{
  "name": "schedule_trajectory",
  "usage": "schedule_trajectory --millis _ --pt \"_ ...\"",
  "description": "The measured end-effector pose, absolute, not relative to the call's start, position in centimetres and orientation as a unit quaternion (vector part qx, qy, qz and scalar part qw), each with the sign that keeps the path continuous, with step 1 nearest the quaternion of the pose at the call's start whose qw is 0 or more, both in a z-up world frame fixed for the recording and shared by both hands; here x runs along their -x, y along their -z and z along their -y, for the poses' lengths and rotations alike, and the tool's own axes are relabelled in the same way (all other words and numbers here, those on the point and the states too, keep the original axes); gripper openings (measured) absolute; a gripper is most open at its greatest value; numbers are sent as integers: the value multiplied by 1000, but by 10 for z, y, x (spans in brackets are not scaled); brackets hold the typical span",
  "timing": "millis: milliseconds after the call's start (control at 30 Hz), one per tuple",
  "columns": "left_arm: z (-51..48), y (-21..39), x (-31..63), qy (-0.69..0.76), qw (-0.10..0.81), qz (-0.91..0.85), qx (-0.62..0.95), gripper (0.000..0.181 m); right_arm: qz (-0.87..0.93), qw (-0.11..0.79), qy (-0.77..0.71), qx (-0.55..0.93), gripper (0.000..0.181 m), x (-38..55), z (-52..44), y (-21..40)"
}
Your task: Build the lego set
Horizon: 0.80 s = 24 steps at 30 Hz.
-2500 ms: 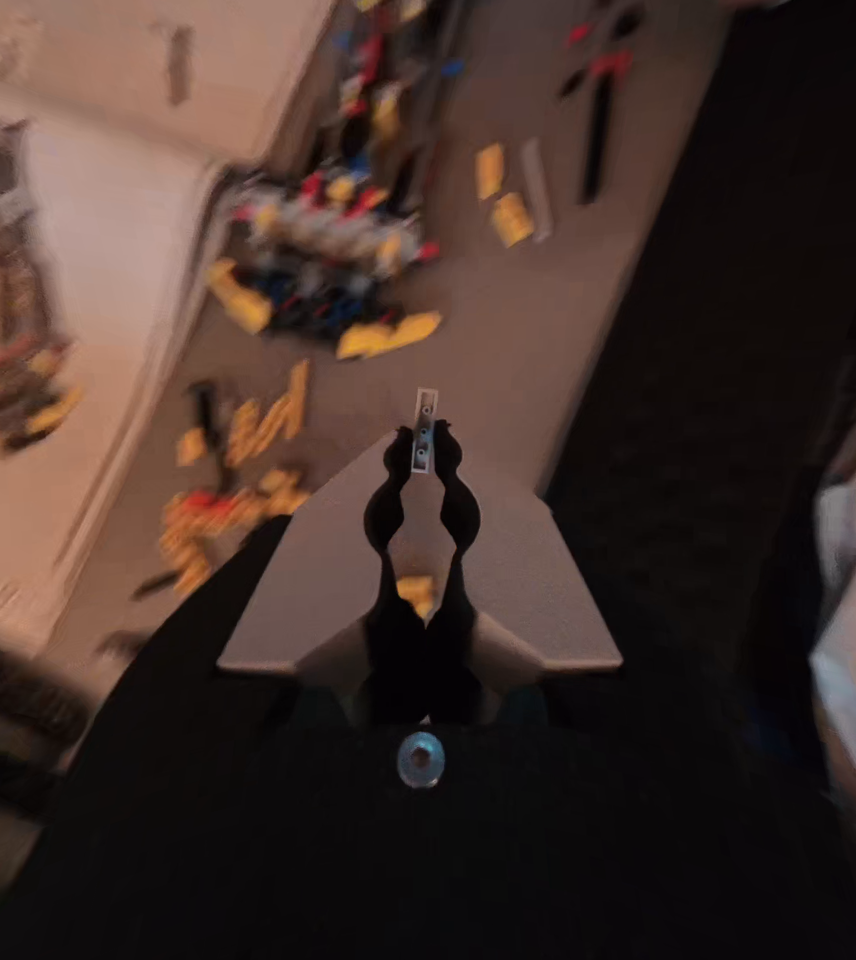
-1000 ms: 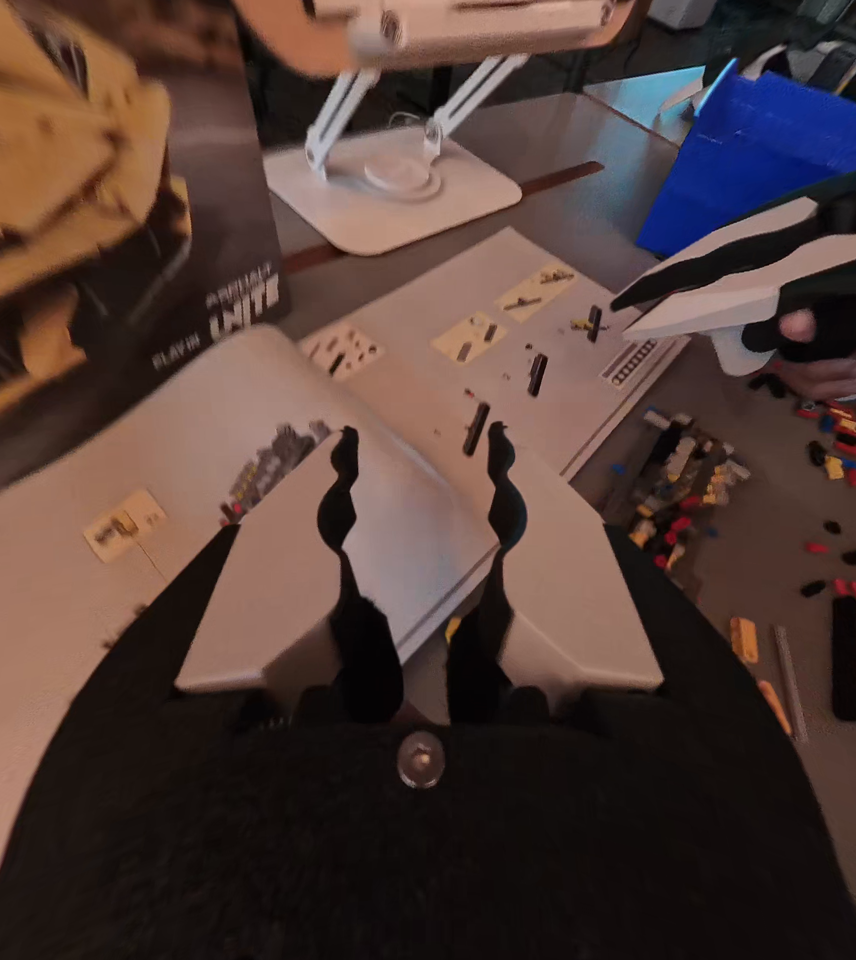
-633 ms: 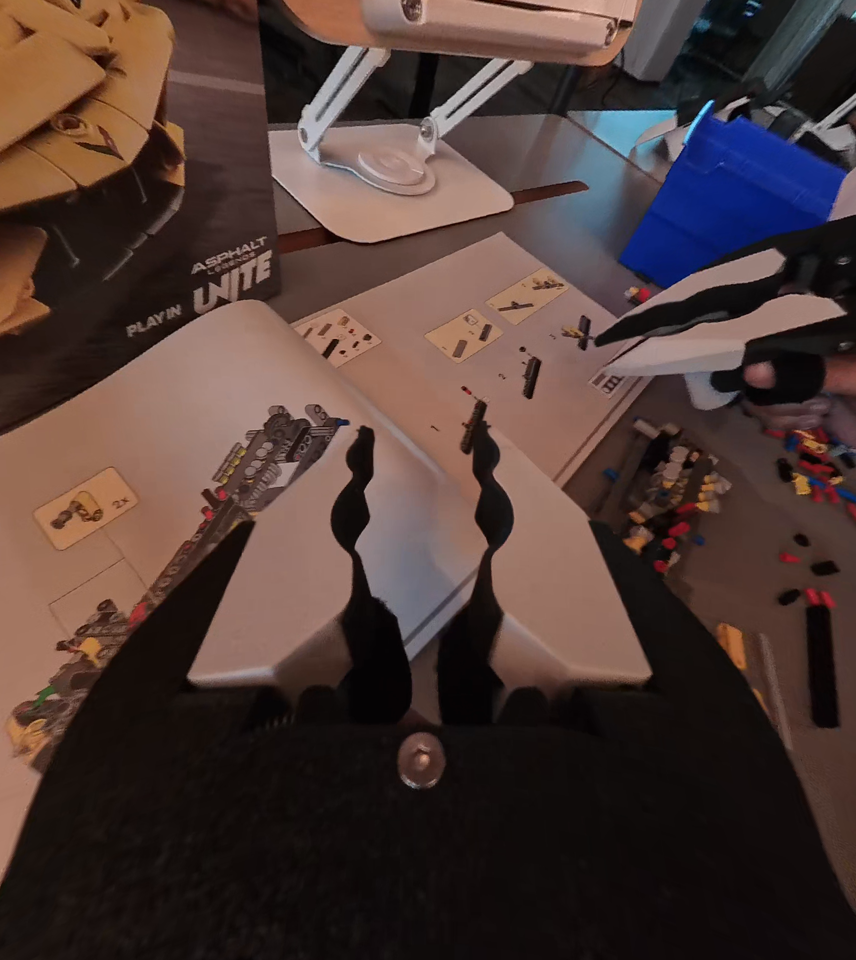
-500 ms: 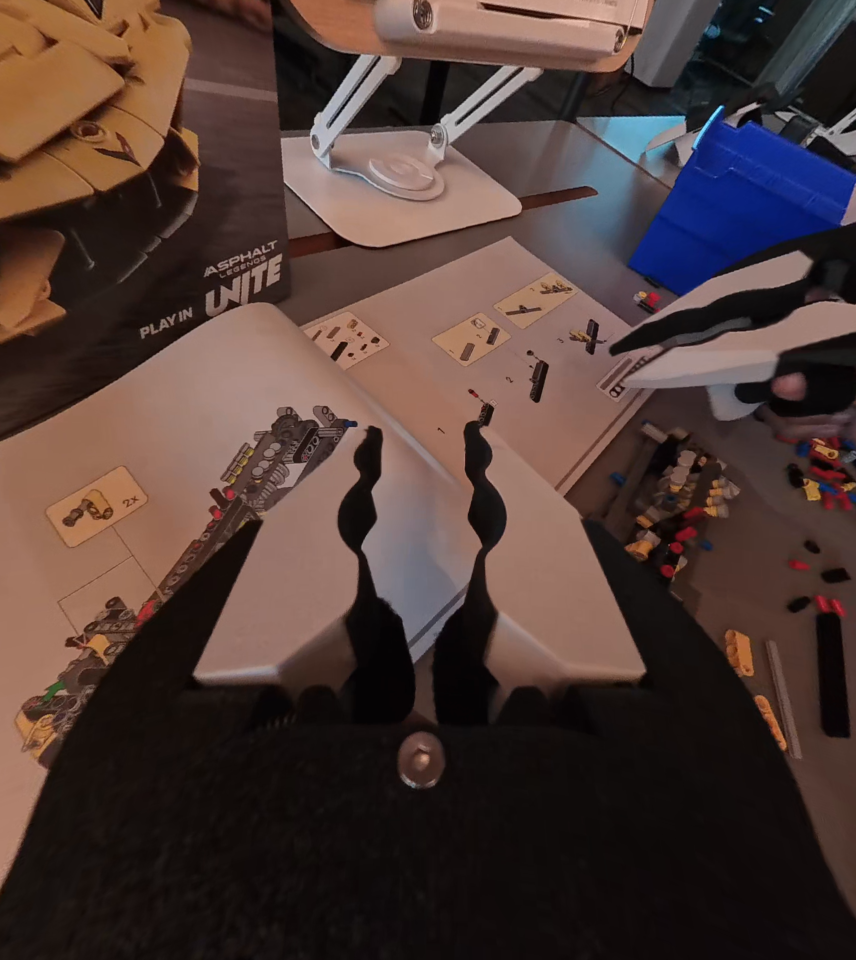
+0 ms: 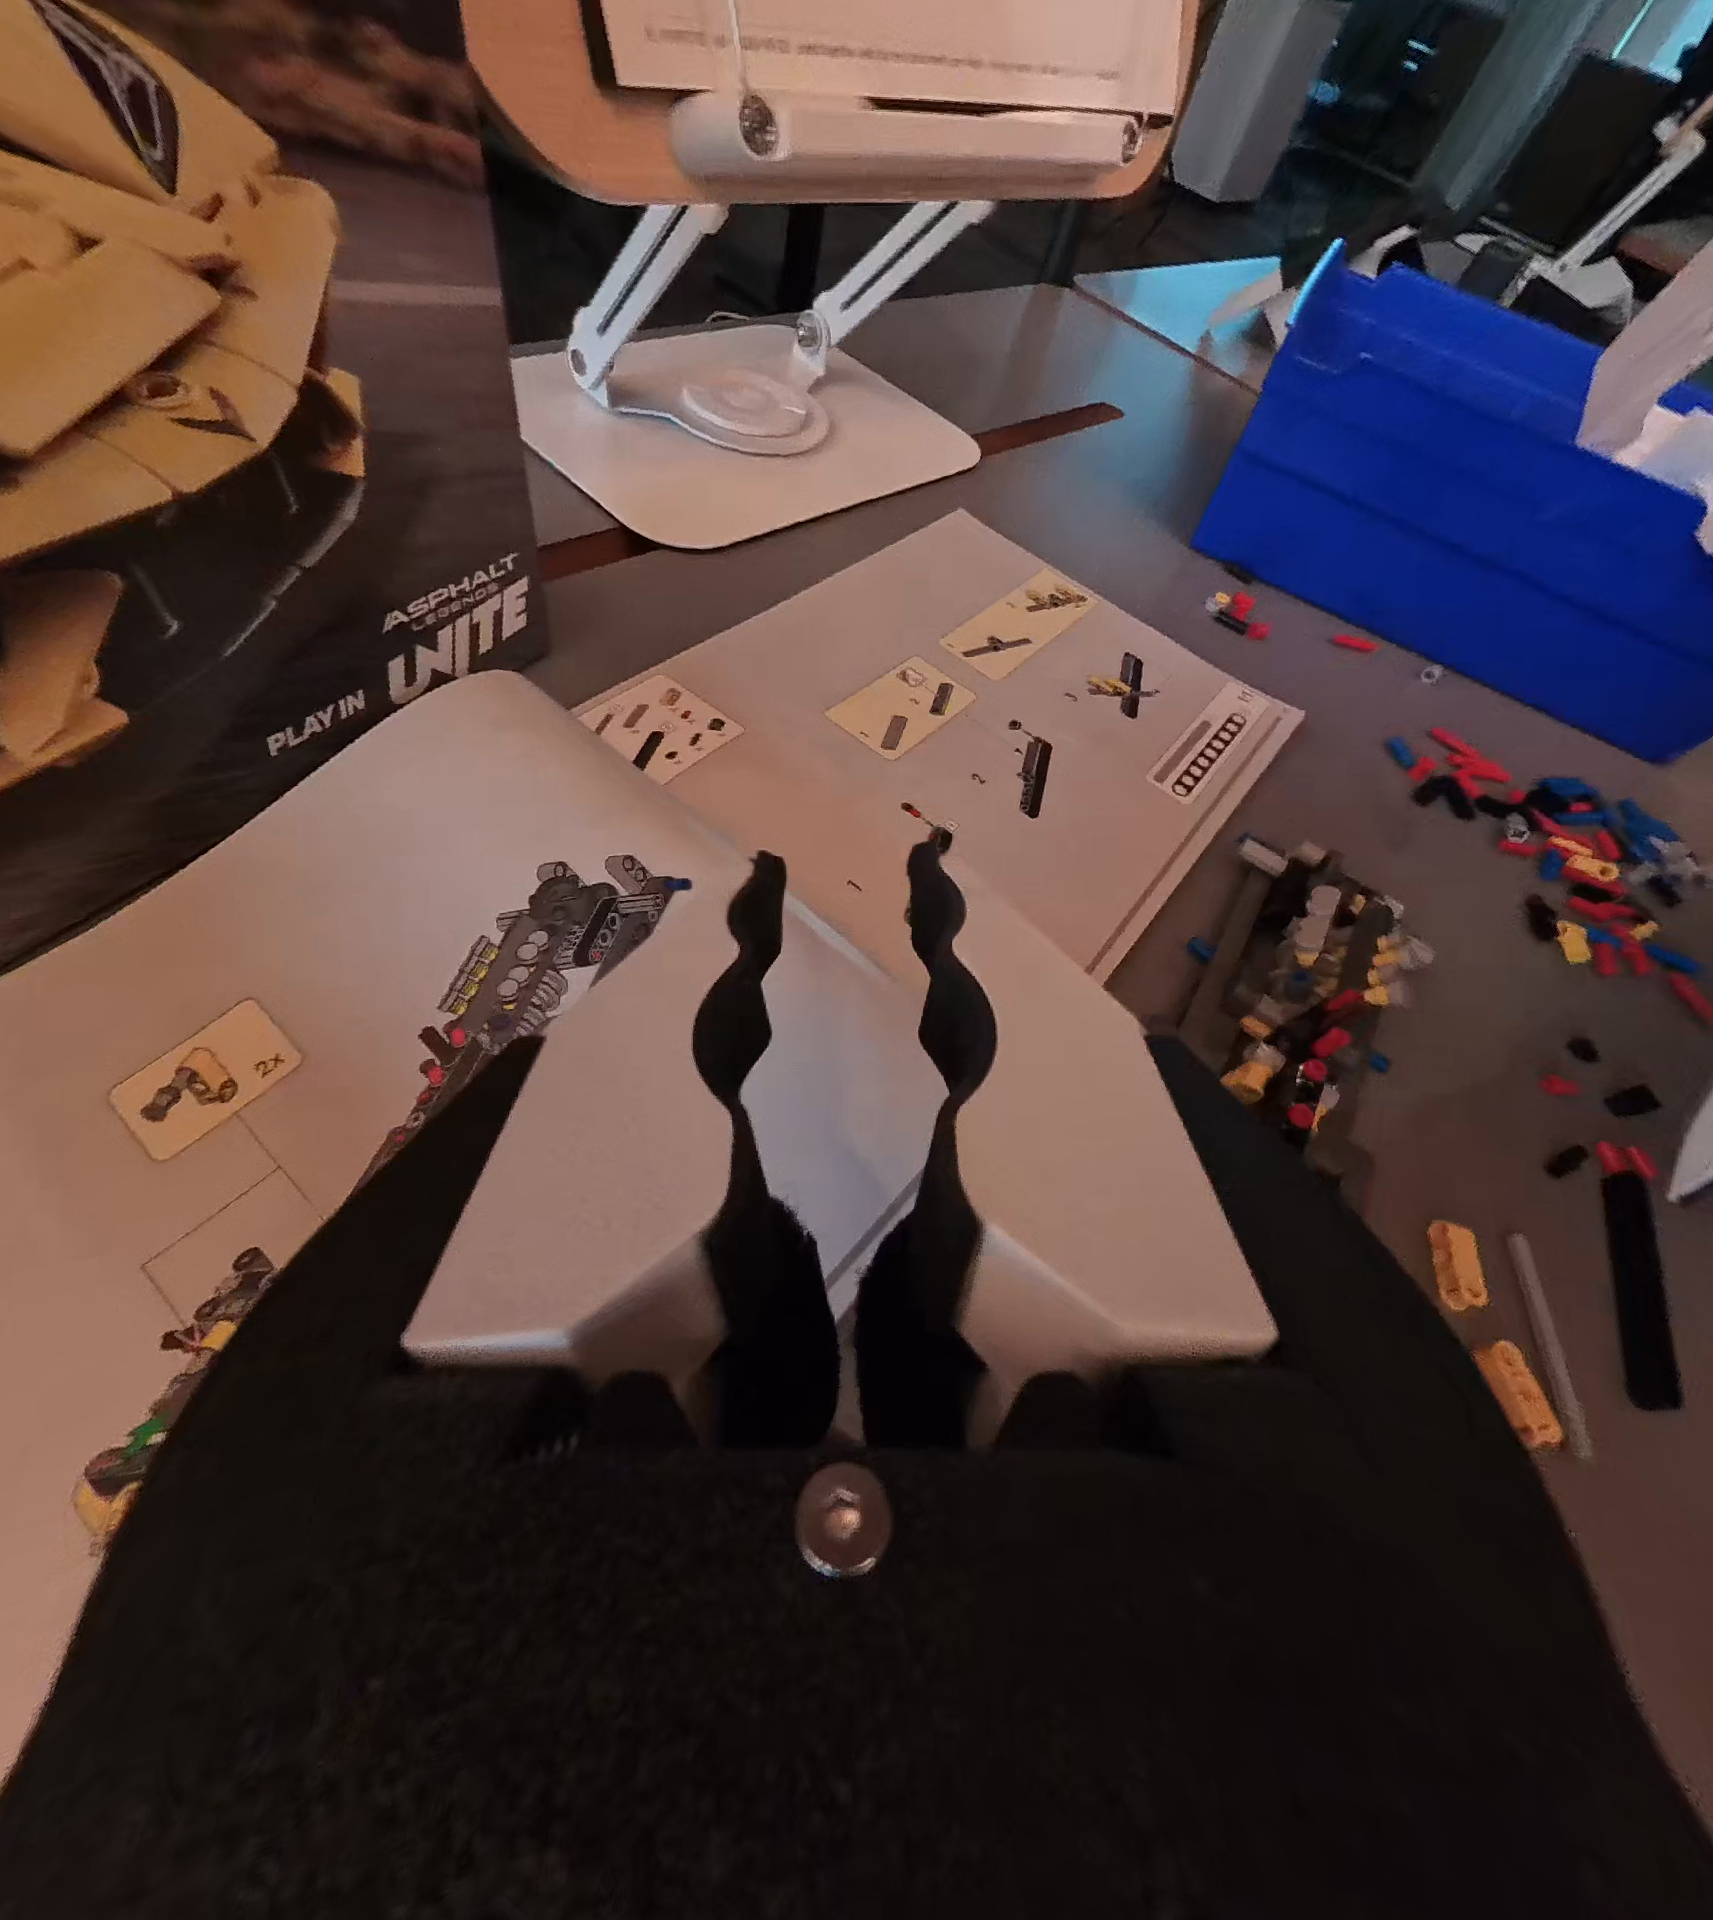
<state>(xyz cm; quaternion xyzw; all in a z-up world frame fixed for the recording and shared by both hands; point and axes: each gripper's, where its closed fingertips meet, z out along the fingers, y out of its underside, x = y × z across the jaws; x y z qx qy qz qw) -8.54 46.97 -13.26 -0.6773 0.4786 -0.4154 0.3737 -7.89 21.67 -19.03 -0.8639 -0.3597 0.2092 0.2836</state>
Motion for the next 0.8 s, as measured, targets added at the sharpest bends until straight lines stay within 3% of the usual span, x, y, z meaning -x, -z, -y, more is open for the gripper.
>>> schedule_trajectory --millis 33,300,433,567,800 --pt "-469 132 86 412 379 -484 672 23 367 289 -201 861 26 80 -218 191" --pt "-472 134 88 418 377 -488 667 23 403 254 -166 863 25 79 -220 210" --pt "-472 134 88 422 375 -488 666 23 425 255 -138 858 10 74 -224 213" --pt "-469 129 88 439 370 -483 661 23 436 237 -144 856 7 77 -226 211" --pt "-421 100 92 535 320 -528 576 31 388 413 -138 812 7 86 -313 124"
